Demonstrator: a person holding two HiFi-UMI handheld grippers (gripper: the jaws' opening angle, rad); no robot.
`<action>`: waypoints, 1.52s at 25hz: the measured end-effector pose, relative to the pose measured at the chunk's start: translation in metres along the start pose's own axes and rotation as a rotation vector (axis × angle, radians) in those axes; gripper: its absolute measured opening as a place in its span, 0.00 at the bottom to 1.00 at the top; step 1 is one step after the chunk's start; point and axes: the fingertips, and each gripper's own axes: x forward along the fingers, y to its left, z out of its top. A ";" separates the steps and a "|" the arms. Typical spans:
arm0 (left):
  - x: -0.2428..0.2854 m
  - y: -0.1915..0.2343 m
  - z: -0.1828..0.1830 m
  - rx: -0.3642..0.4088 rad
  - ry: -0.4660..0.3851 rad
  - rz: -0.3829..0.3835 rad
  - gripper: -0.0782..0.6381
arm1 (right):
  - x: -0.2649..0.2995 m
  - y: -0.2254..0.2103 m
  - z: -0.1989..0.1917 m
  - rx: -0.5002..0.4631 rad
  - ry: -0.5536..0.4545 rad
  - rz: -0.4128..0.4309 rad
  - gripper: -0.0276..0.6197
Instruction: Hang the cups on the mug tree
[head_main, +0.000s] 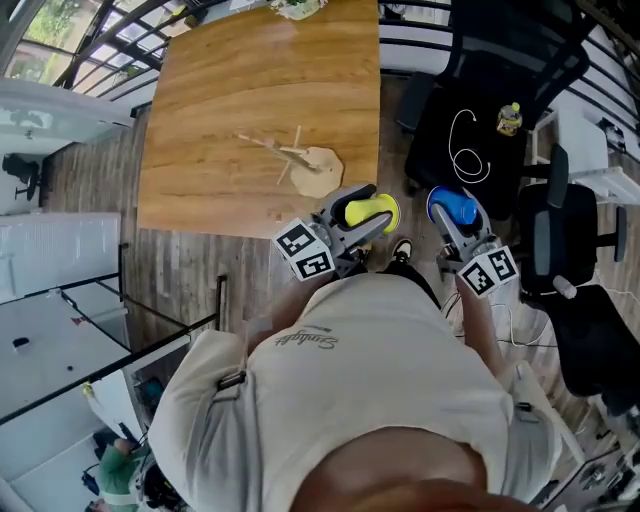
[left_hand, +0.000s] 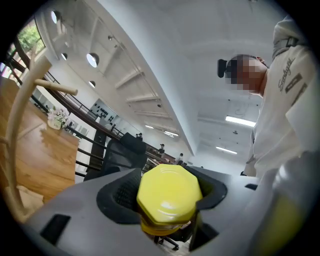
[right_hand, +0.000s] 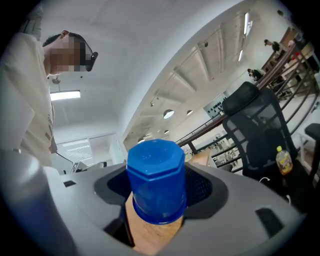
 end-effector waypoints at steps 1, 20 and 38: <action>-0.001 0.001 0.002 -0.002 -0.011 0.024 0.49 | 0.005 -0.002 -0.001 0.002 0.018 0.020 0.48; -0.117 0.048 0.038 0.005 -0.256 0.378 0.49 | 0.125 0.070 -0.017 -0.015 0.145 0.324 0.48; -0.151 0.084 0.061 0.040 -0.365 0.310 0.49 | 0.196 0.082 -0.019 -0.110 0.206 0.281 0.48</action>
